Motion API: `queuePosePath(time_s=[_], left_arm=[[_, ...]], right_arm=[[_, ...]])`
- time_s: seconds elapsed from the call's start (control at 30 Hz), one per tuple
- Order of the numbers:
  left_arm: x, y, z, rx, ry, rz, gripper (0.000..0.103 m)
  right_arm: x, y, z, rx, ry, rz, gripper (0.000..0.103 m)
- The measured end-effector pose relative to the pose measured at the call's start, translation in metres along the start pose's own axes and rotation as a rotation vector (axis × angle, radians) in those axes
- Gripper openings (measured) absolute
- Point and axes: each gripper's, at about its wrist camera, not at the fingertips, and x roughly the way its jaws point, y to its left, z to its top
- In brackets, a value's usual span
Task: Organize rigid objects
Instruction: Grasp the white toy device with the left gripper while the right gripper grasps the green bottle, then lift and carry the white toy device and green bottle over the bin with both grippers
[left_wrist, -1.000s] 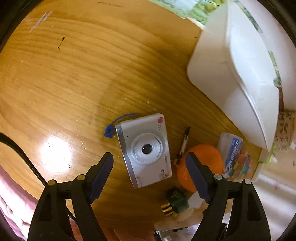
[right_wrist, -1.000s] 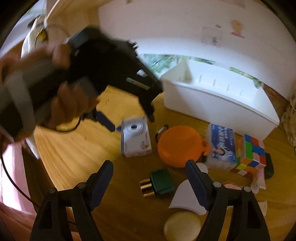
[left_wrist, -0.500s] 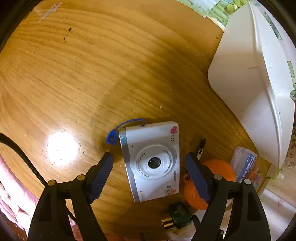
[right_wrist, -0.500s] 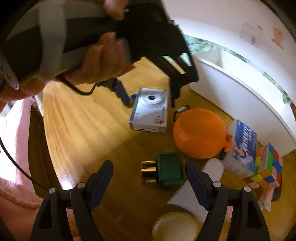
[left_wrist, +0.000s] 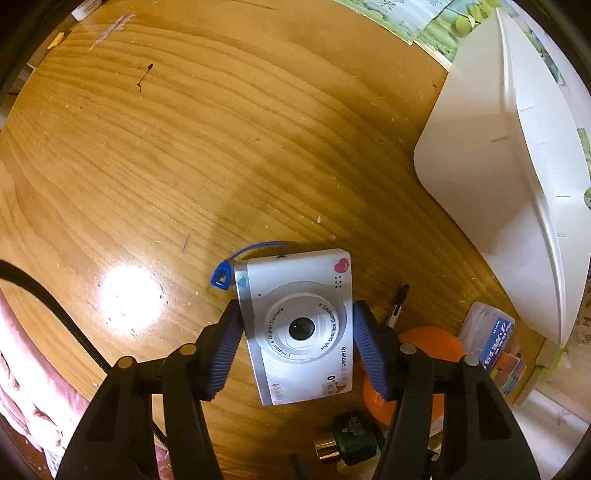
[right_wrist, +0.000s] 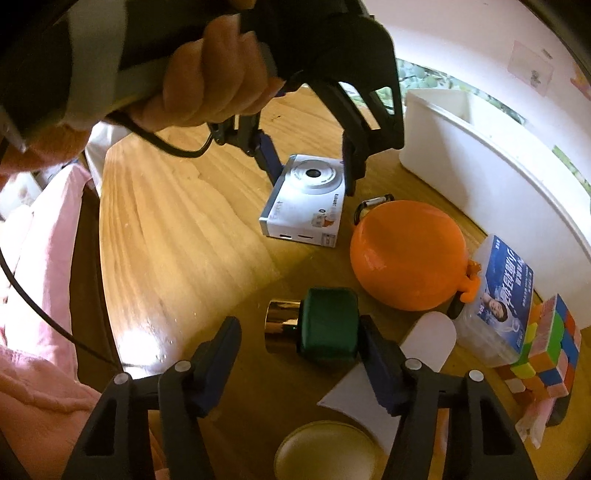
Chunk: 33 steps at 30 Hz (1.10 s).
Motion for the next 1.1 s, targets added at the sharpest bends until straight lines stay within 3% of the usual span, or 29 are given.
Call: queuePosePath(time_s=[0.37,0.9,1.1], left_arm=[[-0.003,0.022,-0.017,-0.008,0.001,-0.016,0.062],[-0.006,0.069,-0.039,0.083,0.033,-0.009,0.062],[-0.018,0.079,-0.041,0.136,0.021,0.010,0.062]], right_arm=[[0.010,-0.001,-0.003,-0.043,0.055,0.015,0.044],[0.020,0.010,0.017,0.069,0.102,-0.027,0.043],[0.014,0.015,0.031,0.143,0.080,-0.063,0.043]])
